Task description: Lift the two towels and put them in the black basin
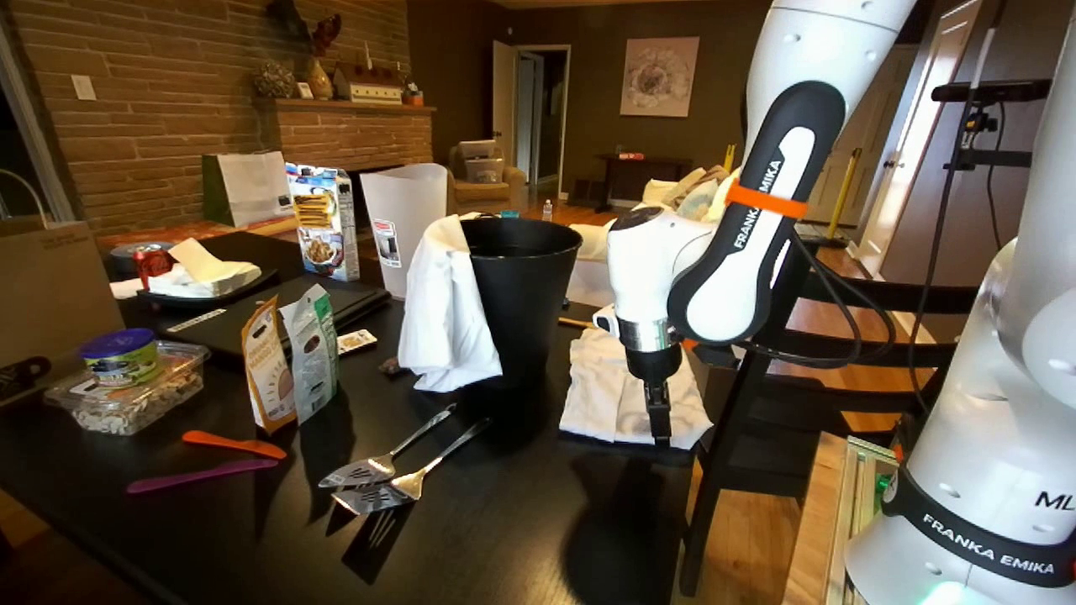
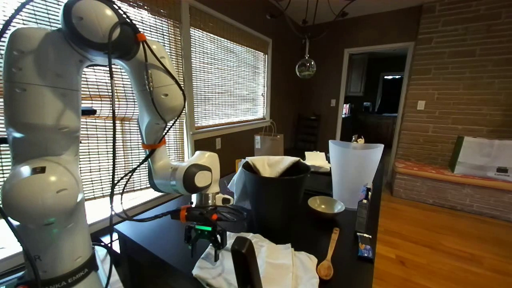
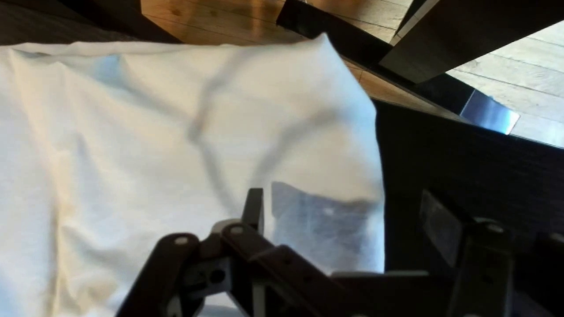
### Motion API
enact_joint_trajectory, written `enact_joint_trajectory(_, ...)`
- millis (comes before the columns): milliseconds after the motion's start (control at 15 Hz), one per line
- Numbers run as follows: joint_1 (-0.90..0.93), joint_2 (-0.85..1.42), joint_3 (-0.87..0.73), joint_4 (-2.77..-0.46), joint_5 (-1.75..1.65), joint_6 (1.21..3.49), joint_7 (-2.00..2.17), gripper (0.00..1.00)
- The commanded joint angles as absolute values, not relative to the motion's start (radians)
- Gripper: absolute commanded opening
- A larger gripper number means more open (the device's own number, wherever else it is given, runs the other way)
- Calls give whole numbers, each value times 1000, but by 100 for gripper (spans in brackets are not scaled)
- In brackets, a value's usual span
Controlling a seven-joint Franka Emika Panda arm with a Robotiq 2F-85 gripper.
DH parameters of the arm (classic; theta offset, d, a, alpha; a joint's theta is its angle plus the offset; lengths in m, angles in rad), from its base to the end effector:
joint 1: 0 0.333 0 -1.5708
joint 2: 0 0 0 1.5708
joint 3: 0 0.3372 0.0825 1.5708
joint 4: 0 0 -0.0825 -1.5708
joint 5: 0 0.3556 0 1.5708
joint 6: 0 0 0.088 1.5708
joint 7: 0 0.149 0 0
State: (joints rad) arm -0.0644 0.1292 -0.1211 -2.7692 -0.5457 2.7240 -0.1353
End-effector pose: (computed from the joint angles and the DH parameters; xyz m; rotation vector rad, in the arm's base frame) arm 0.3446 -0.0563 0.1690 2.8849 0.6895 -0.2974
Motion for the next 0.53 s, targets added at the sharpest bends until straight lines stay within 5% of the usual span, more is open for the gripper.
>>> enact_joint_trajectory(0,-51,174,-172,-2769,-677,2803,-27,59)
enact_joint_trajectory(467,-86,156,-185,-2764,-839,2823,95,10)
